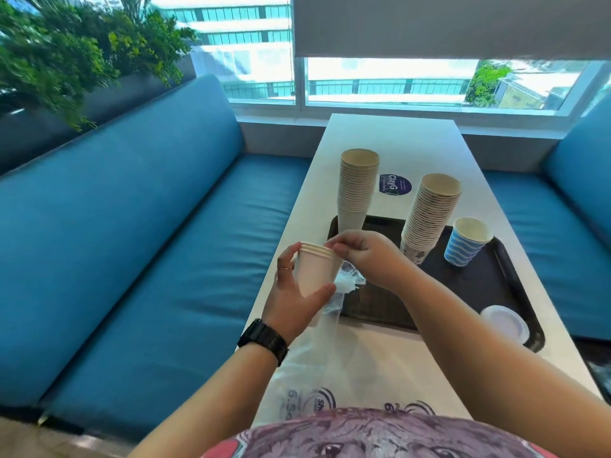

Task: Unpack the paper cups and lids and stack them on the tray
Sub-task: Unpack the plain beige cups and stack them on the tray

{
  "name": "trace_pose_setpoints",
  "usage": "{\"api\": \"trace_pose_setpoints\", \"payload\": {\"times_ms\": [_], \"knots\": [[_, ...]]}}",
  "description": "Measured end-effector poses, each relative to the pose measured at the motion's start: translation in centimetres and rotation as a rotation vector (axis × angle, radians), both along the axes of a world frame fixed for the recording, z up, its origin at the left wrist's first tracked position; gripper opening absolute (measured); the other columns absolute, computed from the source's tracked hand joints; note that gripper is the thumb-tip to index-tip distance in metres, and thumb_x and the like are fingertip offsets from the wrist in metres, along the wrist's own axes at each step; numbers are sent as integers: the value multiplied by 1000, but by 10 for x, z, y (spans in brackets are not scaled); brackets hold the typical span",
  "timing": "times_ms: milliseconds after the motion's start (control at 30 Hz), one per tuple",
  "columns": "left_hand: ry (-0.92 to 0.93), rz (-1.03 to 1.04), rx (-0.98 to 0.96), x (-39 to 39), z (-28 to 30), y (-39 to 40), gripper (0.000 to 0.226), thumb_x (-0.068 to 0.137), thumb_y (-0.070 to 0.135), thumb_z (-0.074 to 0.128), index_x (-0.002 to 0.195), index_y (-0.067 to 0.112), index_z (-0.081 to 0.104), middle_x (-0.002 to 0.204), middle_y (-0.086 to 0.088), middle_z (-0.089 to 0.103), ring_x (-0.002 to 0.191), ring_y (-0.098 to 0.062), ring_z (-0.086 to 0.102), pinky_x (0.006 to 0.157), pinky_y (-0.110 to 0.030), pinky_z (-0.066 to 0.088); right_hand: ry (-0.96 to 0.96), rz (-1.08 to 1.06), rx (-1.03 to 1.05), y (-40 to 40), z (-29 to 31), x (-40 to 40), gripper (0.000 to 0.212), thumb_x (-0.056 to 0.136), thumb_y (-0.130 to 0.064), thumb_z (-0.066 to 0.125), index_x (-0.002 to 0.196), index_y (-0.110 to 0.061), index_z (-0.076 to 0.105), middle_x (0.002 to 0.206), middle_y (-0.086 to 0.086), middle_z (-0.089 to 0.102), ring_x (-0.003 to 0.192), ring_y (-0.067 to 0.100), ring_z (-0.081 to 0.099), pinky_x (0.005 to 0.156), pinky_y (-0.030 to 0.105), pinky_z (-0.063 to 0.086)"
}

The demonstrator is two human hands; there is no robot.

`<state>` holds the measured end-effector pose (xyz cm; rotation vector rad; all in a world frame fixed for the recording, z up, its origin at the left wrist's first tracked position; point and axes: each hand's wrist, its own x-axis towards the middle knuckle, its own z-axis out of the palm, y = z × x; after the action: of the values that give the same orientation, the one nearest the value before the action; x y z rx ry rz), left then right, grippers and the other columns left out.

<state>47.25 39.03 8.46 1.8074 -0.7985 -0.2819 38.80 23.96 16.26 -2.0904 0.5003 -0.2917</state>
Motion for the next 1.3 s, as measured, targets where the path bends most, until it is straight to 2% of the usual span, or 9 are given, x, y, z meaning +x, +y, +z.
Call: {"api": "trace_pose_setpoints", "payload": {"times_ms": [67, 167, 433, 633, 800, 933, 1033, 1167, 1300], "knots": [[1, -4, 5, -1, 1, 0, 85, 78, 30, 81, 126, 63, 18, 126, -3, 48, 99, -21, 62, 78, -36, 57, 17, -2, -26, 2, -2, -3, 16, 95, -13, 58, 93, -25, 69, 87, -10, 68, 86, 7, 62, 78, 17, 47], [-5, -15, 19, -2, 0, -1, 85, 78, 29, 80, 130, 57, 18, 125, -3, 48, 97, -21, 61, 77, -35, 57, 25, -19, -32, 2, -4, -6, 15, 95, -12, 59, 95, -21, 70, 86, -9, 68, 81, 1, 60, 70, 6, 43], [-15, -34, -2, -1, 0, -1, 85, 78, 29, 81, 121, 66, 17, 123, -2, 46, 97, -22, 60, 75, -29, 55, 20, -34, -77, 2, -6, -5, 15, 95, -12, 58, 89, -22, 68, 86, -2, 68, 86, 20, 63, 79, 32, 52], [10, -35, -39, 0, 1, -2, 89, 78, 23, 81, 113, 74, 17, 110, 14, 47, 93, -11, 60, 72, -24, 53, -14, -31, -140, 4, -7, -3, 15, 96, -9, 54, 90, -16, 66, 83, -6, 62, 79, 11, 57, 73, 25, 48], [62, -41, -29, 0, 6, -2, 83, 79, 21, 80, 125, 55, 20, 108, 11, 47, 90, -9, 60, 62, -9, 47, -57, -40, -231, 6, -10, 1, 13, 97, -9, 52, 93, -12, 64, 85, -12, 55, 81, 10, 53, 77, 25, 45], [85, -45, -36, -1, 11, -3, 81, 80, 20, 80, 123, 55, 21, 108, 11, 46, 90, -9, 59, 61, -9, 48, -74, -56, -259, 9, -11, 3, 13, 98, -11, 49, 95, -13, 61, 90, -9, 53, 84, 14, 53, 76, 21, 40], [84, -63, 2, -2, 11, -1, 82, 80, 25, 79, 126, 55, 19, 110, 12, 45, 90, -7, 59, 61, -12, 48, -92, -120, -271, 5, -9, 3, 11, 99, -12, 47, 97, -13, 58, 97, -2, 53, 79, 7, 50, 66, 15, 37], [88, -61, 50, -6, 3, 5, 83, 80, 28, 79, 127, 57, 17, 117, 5, 45, 90, -10, 61, 66, -23, 53, -132, -228, -305, -17, 2, 3, 10, 100, -15, 45, 95, -21, 51, 97, -1, 51, 83, 12, 46, 72, 24, 30], [104, -51, 45, -4, 0, 5, 84, 80, 28, 79, 126, 59, 16, 119, 4, 45, 90, -11, 61, 59, -16, 50, -119, -208, -358, -33, 10, 8, 10, 100, -14, 46, 98, -17, 55, 98, 0, 53, 85, 14, 46, 71, 22, 29]]}}
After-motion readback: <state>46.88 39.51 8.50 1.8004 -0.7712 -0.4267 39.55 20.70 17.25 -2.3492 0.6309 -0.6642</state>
